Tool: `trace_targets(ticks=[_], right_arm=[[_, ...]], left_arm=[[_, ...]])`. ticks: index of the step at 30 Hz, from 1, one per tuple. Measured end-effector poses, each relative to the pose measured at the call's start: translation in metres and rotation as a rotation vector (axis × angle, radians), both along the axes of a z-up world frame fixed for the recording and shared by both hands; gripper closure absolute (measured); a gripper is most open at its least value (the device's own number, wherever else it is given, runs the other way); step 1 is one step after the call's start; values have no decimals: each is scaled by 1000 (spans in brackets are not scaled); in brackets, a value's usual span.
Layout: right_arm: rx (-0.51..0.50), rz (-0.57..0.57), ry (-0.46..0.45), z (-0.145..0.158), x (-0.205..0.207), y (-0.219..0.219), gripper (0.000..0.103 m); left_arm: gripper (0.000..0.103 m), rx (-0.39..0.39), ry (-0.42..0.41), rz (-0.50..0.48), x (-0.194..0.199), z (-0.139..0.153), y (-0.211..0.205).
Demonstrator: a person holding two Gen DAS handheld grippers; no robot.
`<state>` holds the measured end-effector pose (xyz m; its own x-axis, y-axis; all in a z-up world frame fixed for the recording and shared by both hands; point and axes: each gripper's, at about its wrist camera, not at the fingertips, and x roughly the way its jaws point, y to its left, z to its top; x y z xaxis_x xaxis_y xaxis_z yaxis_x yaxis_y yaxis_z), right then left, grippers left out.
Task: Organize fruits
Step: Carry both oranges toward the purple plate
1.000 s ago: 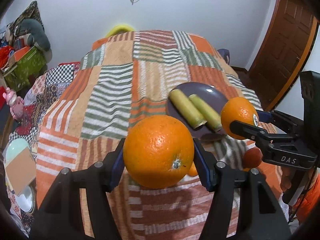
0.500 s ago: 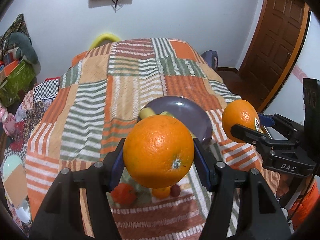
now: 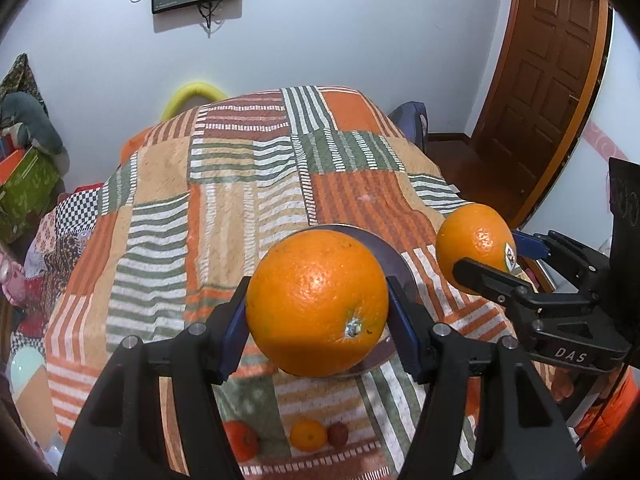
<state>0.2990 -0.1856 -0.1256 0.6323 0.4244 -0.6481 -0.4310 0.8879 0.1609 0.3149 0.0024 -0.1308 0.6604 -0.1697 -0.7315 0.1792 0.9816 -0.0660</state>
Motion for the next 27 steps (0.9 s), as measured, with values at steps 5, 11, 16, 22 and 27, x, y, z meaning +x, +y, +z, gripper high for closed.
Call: trace_targets(ticks=[5,11,16,22,27], right_arm=[[-4,0,2,-6,12,4,36],[-4,2,22,-17,32,9,36],[-33,6,36,-29,45,15,36],[-36,4,71,-45,61,19,36],[-58,11,96,-61,73,27,36]], left_arm=[[41,-3,18,-1,23,-7,-3],[41,11,39,18,50,-21,-3],[41,-18,85,31,73,-38,1],[41,-9,127,44,97,-59,3],[41,-31,179,54,116,-75,8]])
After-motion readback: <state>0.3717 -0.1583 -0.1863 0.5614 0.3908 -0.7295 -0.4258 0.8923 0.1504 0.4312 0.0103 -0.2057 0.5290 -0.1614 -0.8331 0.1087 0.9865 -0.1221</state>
